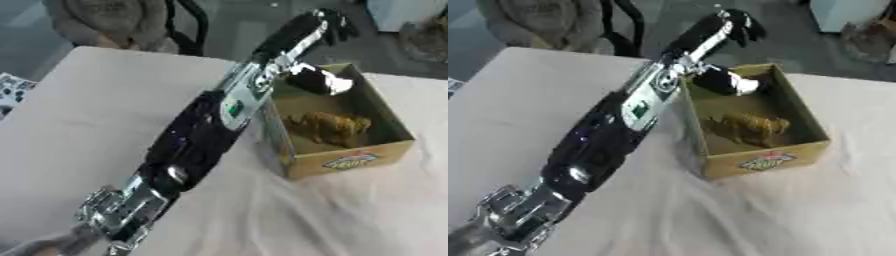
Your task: Pick up objects on the table and place them in the box.
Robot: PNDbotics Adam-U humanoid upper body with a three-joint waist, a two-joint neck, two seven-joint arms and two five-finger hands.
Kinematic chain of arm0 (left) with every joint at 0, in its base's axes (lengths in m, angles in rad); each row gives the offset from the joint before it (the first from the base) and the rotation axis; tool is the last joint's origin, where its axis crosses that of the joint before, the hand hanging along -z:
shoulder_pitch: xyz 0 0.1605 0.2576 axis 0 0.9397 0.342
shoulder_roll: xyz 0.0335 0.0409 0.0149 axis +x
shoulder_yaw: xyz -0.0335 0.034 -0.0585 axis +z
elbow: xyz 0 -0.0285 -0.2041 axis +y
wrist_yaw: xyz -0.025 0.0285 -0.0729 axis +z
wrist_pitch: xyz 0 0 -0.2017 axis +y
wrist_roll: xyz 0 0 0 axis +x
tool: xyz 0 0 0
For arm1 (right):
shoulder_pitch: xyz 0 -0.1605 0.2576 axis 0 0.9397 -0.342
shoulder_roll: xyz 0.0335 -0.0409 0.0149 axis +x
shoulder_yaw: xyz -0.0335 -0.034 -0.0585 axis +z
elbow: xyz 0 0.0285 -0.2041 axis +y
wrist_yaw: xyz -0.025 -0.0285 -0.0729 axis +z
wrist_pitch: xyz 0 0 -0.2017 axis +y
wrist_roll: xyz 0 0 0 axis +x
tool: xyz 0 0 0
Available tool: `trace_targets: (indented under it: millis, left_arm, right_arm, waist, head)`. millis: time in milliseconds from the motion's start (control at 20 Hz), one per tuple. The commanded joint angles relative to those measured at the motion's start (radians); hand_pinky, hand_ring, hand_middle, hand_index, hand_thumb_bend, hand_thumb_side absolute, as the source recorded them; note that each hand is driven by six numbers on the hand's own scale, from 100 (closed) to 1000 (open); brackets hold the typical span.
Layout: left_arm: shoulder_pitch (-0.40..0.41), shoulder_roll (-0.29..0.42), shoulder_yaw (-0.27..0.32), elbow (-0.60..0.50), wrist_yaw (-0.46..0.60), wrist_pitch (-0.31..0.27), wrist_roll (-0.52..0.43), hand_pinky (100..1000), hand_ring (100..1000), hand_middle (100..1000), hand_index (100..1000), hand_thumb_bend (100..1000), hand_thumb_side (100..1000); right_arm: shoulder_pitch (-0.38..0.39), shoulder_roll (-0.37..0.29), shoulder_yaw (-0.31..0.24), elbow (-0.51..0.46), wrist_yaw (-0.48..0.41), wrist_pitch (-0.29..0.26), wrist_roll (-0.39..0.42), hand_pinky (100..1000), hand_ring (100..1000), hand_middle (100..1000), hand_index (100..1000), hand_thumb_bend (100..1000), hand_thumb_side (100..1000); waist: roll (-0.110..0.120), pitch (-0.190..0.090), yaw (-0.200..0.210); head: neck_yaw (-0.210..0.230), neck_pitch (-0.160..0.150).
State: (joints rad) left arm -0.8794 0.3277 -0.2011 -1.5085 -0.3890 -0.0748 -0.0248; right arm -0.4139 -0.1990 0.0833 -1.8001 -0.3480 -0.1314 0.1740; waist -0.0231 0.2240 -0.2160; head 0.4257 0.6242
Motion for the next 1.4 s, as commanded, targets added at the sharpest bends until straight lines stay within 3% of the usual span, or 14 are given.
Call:
trace_targets:
  millis: [50, 250, 450, 500, 700, 1200, 1400]
  left_arm:
    - [0.067, 0.042, 0.031, -0.253, 0.254, -0.003, 0.055, 658, 570, 553, 705, 136, 256]
    - [0.242, 0.088, 0.084, -0.457, 0.467, 0.007, 0.099, 639, 551, 533, 692, 100, 330]
    - [0.385, 0.104, 0.118, -0.49, 0.526, -0.012, 0.118, 630, 537, 521, 688, 100, 405]
    - [0.418, 0.096, 0.123, -0.491, 0.534, -0.012, 0.126, 618, 523, 508, 682, 100, 473]
    - [0.523, 0.058, 0.127, -0.491, 0.562, 0.007, 0.161, 598, 498, 486, 670, 100, 581]
    - [0.63, -0.012, 0.118, -0.481, 0.584, 0.014, 0.196, 573, 457, 448, 655, 100, 655]
    - [0.644, -0.028, 0.115, -0.475, 0.586, 0.008, 0.2, 569, 452, 442, 651, 100, 664]
  right_arm:
    - [0.003, -0.026, -0.014, -0.004, 0.009, -0.002, -0.007, 443, 463, 451, 526, 100, 106]
    - [0.02, -0.036, -0.025, -0.002, 0.014, -0.005, -0.016, 443, 463, 451, 526, 100, 108]
    - [0.032, -0.043, -0.034, -0.002, 0.019, -0.009, -0.025, 443, 464, 451, 526, 100, 110]
    - [0.034, -0.044, -0.038, -0.002, 0.02, -0.01, -0.028, 444, 464, 451, 526, 100, 110]
    - [0.039, -0.048, -0.045, -0.003, 0.025, -0.012, -0.037, 443, 464, 451, 526, 100, 111]
    - [0.05, -0.052, -0.052, -0.001, 0.033, -0.014, -0.043, 443, 463, 451, 526, 100, 111]
    - [0.052, -0.053, -0.051, -0.001, 0.035, -0.014, -0.043, 443, 463, 451, 526, 100, 111]
  waist:
    - [0.004, -0.027, 0.014]
    - [0.01, -0.037, 0.048]
    - [0.012, -0.042, 0.068]
    - [0.012, -0.04, 0.073]
    - [0.011, -0.039, 0.09]
    - [0.012, -0.044, 0.112]
    - [0.011, -0.047, 0.116]
  head:
    - [-0.031, 0.024]
    - [-0.072, 0.039]
    - [-0.103, 0.053]
    - [-0.111, 0.055]
    - [-0.139, 0.072]
    - [-0.28, 0.1]
    - [-0.314, 0.115]
